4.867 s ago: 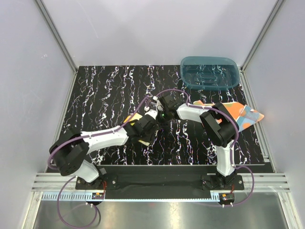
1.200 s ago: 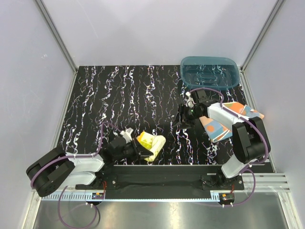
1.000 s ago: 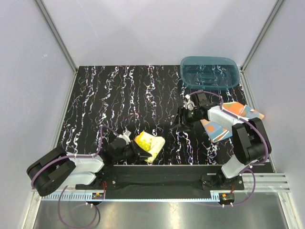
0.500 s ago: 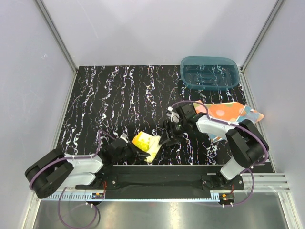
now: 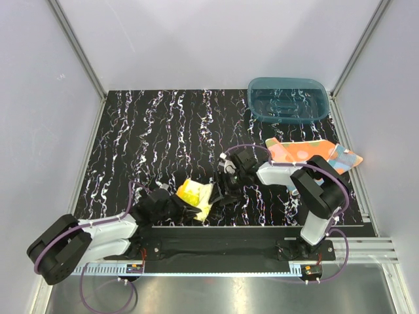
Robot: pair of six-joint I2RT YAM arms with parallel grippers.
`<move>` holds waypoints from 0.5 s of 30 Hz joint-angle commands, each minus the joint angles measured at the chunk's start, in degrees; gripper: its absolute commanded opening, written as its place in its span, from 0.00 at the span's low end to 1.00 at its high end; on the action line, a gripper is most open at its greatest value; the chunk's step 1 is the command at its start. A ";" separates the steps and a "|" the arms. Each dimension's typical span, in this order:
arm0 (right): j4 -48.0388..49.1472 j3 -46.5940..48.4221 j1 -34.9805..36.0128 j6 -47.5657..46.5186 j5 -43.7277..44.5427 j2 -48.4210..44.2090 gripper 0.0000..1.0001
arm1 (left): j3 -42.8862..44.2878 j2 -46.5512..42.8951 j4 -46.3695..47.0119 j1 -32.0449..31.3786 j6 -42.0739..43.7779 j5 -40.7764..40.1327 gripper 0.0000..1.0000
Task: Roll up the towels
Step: Roll the towel
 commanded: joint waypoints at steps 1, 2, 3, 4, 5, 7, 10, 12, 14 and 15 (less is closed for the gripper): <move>7.36 0.34 1.12 2.49 3.38 3.31 0.71 | -8.76 0.78 -2.58 0.58 1.18 0.44 0.05; 9.38 0.25 1.21 2.93 3.47 4.53 0.71 | -8.59 1.05 -2.14 0.58 1.18 0.61 0.06; 10.44 0.16 1.30 3.72 3.48 5.15 0.71 | -8.59 1.92 -1.96 0.67 1.18 0.88 0.06; 11.93 0.25 1.65 4.16 3.65 5.77 0.70 | -8.59 2.28 -1.61 0.67 1.27 0.97 0.06; 12.21 0.33 1.74 4.25 3.91 6.99 0.70 | -8.67 2.98 -1.00 0.67 1.19 1.05 0.06; 13.08 0.69 2.09 4.34 4.44 8.58 0.65 | -8.76 3.60 -0.12 0.84 1.18 1.49 0.06; 15.45 0.34 2.44 4.87 4.53 9.99 0.57 | -8.59 4.30 1.03 1.02 1.62 1.93 0.08; 16.86 0.07 2.53 5.48 4.53 10.96 0.43 | -8.41 4.30 0.85 1.19 1.80 1.93 0.09; 18.09 -0.37 2.62 5.92 4.97 11.31 0.29 | -8.24 4.13 0.59 1.28 2.15 1.85 0.10; 18.27 -0.46 2.62 6.01 5.32 11.22 0.27 | -8.15 3.95 0.42 1.37 2.50 1.76 0.11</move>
